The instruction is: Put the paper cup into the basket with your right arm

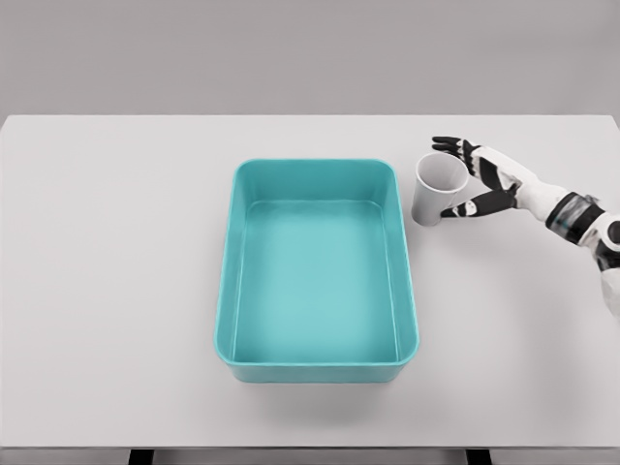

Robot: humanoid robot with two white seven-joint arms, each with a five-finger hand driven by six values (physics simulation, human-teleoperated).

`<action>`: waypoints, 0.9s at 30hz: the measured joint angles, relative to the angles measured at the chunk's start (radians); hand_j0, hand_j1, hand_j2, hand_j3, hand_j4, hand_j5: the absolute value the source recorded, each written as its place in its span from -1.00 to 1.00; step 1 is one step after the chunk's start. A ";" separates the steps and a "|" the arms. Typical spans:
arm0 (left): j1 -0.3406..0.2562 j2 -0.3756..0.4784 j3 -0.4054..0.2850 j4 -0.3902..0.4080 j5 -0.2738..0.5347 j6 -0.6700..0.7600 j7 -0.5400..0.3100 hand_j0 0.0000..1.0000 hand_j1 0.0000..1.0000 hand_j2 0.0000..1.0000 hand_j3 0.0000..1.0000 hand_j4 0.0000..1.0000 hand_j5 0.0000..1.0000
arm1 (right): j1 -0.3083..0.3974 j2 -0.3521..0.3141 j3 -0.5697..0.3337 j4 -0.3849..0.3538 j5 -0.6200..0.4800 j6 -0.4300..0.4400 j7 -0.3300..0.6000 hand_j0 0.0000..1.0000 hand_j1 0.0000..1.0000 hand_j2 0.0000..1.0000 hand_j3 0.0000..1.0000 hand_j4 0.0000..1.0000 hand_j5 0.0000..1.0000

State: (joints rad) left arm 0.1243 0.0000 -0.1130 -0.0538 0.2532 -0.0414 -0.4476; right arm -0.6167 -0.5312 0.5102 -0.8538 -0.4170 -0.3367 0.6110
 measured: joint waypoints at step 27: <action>0.000 0.000 0.000 0.000 0.000 0.000 0.000 1.00 1.00 1.00 1.00 1.00 1.00 | -0.002 0.006 -0.052 -0.060 0.010 -0.017 0.000 0.43 0.43 0.43 0.43 0.43 0.43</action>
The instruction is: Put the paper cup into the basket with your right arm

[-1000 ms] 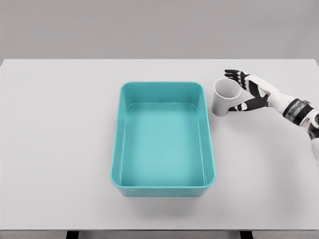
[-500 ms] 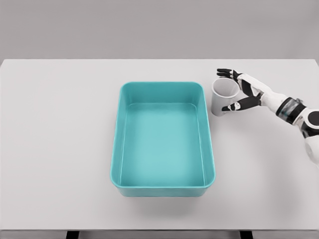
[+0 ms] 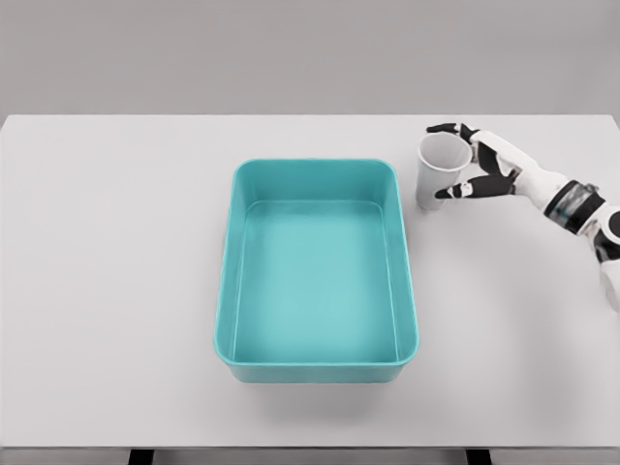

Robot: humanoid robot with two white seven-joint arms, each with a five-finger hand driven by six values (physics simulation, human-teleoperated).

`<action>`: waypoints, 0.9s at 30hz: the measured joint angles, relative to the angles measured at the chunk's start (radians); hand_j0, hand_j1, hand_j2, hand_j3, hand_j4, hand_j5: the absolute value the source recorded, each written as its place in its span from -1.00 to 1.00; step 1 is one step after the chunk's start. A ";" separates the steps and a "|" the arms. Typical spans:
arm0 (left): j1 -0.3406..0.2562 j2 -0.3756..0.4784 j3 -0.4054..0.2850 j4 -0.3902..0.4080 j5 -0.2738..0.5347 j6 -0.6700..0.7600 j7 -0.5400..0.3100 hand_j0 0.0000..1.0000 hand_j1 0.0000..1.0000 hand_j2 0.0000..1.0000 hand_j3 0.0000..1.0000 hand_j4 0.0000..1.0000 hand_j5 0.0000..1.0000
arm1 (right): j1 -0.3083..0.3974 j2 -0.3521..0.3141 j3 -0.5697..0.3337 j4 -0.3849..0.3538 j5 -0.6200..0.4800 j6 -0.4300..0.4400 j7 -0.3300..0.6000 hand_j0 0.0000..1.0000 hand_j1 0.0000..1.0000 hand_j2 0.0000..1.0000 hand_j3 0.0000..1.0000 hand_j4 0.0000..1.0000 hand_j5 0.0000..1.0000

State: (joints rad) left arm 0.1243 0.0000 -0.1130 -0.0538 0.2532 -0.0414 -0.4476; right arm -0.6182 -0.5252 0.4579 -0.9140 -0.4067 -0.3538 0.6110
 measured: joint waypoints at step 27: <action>0.000 0.000 0.000 0.000 0.000 0.000 0.000 1.00 1.00 1.00 1.00 1.00 1.00 | 0.107 -0.020 -0.086 -0.692 0.320 -0.054 0.001 0.22 0.22 0.22 0.22 0.22 0.22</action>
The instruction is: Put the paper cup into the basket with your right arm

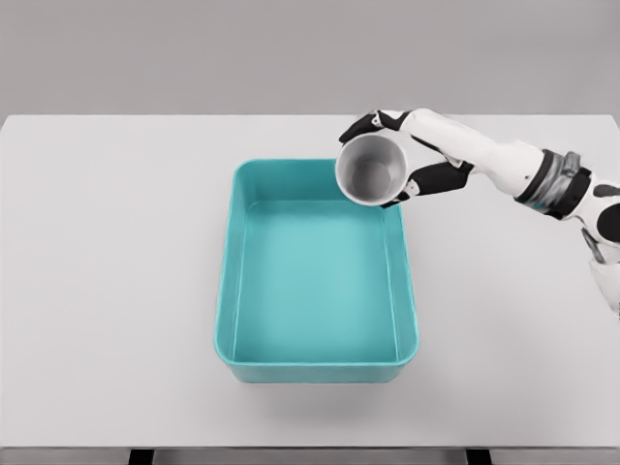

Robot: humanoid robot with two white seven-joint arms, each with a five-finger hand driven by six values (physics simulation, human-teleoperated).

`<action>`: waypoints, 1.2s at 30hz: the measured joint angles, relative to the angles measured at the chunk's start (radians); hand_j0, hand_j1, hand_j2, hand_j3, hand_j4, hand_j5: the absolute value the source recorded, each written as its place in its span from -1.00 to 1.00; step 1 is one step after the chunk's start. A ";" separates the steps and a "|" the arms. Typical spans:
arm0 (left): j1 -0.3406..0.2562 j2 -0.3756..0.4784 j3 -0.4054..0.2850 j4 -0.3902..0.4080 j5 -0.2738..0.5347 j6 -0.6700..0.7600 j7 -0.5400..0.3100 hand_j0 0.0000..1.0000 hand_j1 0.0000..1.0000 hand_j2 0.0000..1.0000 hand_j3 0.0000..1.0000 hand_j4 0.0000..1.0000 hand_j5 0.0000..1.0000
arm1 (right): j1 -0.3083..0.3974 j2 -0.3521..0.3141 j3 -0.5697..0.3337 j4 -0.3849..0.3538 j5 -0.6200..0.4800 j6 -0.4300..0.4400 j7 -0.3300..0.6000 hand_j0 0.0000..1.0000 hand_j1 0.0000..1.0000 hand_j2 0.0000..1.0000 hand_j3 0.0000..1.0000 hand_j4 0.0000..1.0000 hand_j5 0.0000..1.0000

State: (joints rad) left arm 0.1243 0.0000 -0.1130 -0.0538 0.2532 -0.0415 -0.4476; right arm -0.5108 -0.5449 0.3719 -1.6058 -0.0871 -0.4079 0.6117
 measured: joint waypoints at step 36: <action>0.000 0.000 0.000 0.000 0.000 0.000 0.000 1.00 1.00 1.00 1.00 1.00 1.00 | 0.116 0.074 -0.116 -0.137 0.172 0.091 0.000 1.00 1.00 1.00 1.00 1.00 1.00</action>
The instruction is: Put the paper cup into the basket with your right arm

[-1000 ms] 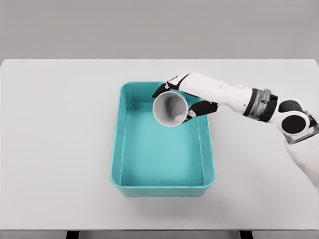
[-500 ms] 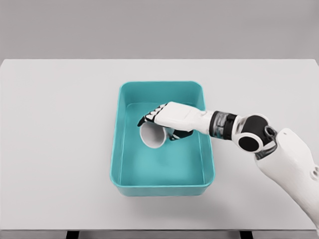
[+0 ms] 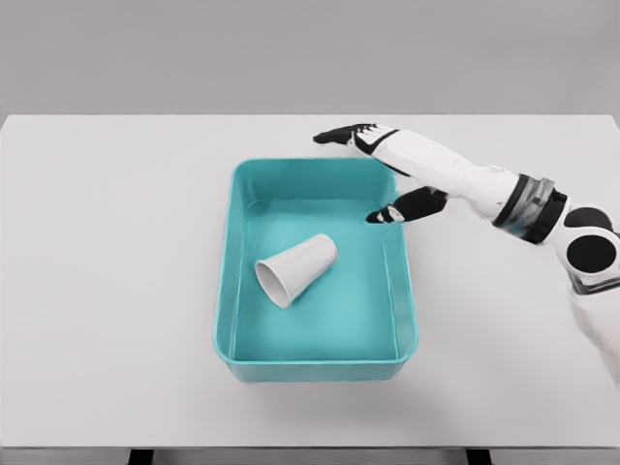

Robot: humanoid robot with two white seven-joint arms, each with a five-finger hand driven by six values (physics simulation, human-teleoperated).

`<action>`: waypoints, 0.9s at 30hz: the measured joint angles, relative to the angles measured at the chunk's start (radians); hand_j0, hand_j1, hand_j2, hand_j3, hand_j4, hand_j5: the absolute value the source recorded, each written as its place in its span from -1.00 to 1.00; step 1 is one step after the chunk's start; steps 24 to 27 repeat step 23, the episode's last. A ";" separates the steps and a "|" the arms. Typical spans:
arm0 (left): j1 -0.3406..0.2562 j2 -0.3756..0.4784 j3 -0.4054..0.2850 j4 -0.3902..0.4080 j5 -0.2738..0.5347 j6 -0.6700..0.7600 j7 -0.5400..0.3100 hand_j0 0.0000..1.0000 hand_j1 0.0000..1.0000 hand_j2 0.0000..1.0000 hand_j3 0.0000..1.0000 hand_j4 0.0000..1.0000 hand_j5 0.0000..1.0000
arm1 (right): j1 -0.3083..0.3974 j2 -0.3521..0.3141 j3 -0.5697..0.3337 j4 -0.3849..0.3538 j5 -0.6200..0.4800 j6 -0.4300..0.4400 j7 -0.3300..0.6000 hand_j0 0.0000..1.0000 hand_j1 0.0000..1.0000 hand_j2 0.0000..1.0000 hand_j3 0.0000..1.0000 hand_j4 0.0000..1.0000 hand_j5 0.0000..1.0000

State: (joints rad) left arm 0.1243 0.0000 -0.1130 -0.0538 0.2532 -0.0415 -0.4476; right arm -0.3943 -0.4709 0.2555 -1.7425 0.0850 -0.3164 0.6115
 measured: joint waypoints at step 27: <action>0.000 0.000 0.001 0.000 0.001 0.000 0.000 1.00 1.00 1.00 1.00 1.00 1.00 | 0.126 -0.002 -0.352 0.184 -0.082 0.034 0.000 1.00 1.00 1.00 1.00 1.00 1.00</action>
